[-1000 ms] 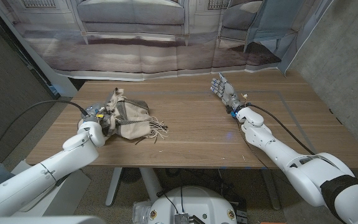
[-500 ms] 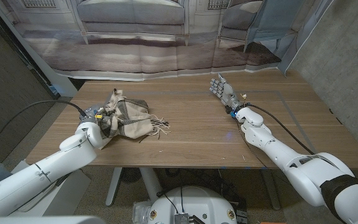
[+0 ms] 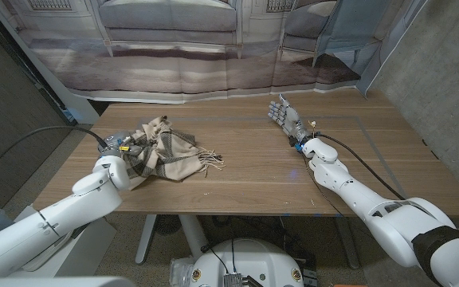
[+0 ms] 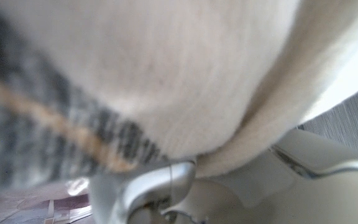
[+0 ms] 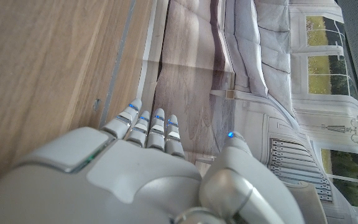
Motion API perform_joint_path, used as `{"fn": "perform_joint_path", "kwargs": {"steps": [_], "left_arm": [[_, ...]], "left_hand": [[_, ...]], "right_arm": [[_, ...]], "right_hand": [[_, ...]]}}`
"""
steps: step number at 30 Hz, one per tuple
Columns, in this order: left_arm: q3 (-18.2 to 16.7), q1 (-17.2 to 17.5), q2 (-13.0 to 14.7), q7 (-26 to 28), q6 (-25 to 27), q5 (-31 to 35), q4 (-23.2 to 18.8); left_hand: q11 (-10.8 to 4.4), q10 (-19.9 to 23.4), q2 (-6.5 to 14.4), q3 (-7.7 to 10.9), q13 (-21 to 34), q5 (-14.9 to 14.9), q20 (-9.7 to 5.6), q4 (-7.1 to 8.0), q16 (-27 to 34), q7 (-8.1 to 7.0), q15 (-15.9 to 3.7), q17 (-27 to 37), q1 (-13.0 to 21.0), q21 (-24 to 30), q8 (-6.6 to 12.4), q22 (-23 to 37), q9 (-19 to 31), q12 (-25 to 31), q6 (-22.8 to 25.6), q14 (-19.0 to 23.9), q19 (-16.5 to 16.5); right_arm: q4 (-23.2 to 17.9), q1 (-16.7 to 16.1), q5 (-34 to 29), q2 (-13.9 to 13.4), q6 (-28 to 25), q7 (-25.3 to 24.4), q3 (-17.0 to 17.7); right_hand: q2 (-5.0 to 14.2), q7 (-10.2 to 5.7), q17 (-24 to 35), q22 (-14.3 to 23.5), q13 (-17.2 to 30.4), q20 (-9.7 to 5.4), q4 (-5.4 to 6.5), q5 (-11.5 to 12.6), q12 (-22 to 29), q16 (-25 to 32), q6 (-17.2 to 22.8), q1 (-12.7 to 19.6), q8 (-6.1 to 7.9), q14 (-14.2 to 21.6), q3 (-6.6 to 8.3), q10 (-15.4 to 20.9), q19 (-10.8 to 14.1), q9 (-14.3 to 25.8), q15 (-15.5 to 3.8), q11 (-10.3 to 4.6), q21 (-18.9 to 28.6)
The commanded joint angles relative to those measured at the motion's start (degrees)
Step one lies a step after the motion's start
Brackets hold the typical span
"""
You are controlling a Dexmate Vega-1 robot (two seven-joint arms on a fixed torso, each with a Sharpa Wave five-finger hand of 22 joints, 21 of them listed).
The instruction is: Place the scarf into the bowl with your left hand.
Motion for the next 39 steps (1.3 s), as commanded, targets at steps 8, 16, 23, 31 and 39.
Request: {"fn": "perform_joint_path", "kwargs": {"steps": [8, 16, 23, 31, 39], "left_arm": [[-3.08, 2.69, 0.54, 0.9, 0.18, -0.54, -2.8], [-5.27, 4.47, 0.91, 0.87, -0.65, -1.37, -3.9], [-6.09, 5.2, 0.86, 1.17, -0.03, -1.2, -4.89], [-7.8, 6.89, 1.46, 1.11, -0.38, -1.34, -6.67], [-8.63, 7.04, 1.98, -0.17, 1.38, -1.41, -8.67]], "left_hand": [[0.38, -4.05, -0.66, -0.45, -0.58, 0.25, 0.61, 0.75, -0.01, -0.34, -2.42, -0.72, -1.73, -0.97, -2.76, 0.09, -0.1, -0.9, -6.52, -1.32, -0.6], [0.95, -6.9, -1.43, -1.43, -1.38, 0.46, 1.16, 1.78, -0.16, -0.45, -1.83, -1.46, -4.15, -1.68, -5.33, 0.1, -0.35, -1.08, -12.05, -2.32, -0.96], [1.5, -8.89, -2.58, -2.88, -1.99, 0.68, 1.95, 3.2, -0.23, -0.41, -1.24, -1.93, -7.22, -2.26, -7.05, 0.12, -0.48, -1.02, -15.53, -3.26, -1.17], [2.07, -10.23, -3.28, -3.69, -2.42, 1.09, 2.54, 3.91, -0.2, -0.6, -0.7, -2.24, -8.81, -2.77, -8.16, 0.14, -0.56, -0.94, -17.73, -3.78, -1.45], [2.5, -11.5, -3.76, -4.48, -2.84, 1.44, 3.31, 4.7, -0.68, -0.33, 0.08, -2.7, -10.46, -3.48, -8.51, 0.19, -0.62, -0.9, -18.05, -5.67, -2.34]], "right_arm": [[-1.84, -0.95, 0.15, -0.62, -0.36, -0.44, -0.08], [-2.86, -1.55, 0.2, -0.98, -0.58, -0.76, -0.07], [-3.96, -2.22, 0.25, -1.34, -0.7, -1.19, -0.03], [-4.69, -2.63, 0.29, -1.56, -0.74, -1.41, -0.06], [-5.68, -2.98, 0.2, -1.96, -1.24, -1.8, -0.2]], "right_hand": [[0.55, -0.11, 0.28, 0.2, 0.33, 0.08, -0.2, 0.13, 0.32, -0.03, 0.68, 0.26, -0.16, 0.46, -0.17, 0.62, 0.49, 0.21, 0.01, -0.37, 0.19], [0.57, -0.1, 0.28, 0.2, 0.33, 0.09, -0.23, 0.12, 0.34, -0.04, 0.71, 0.27, -0.15, 0.46, -0.18, 0.72, 0.5, 0.21, 0.03, -0.33, 0.19], [0.58, -0.16, 0.28, 0.2, 0.33, 0.09, -0.25, 0.12, 0.34, -0.04, 0.68, 0.27, -0.16, 0.47, -0.19, 0.76, 0.52, 0.21, 0.05, -0.28, 0.19], [0.6, -0.16, 0.28, 0.2, 0.33, 0.14, -0.27, 0.12, 0.36, 0.01, 0.71, 0.27, -0.15, 0.62, -0.21, 0.84, 0.51, 0.21, 0.09, -0.2, 0.19], [0.61, -0.18, 0.29, 0.2, 0.33, 0.11, -0.28, 0.11, 0.38, 0.02, 0.68, 0.26, -0.17, 0.69, -0.22, 0.92, 0.5, 0.21, 0.1, -0.19, 0.19]]}}
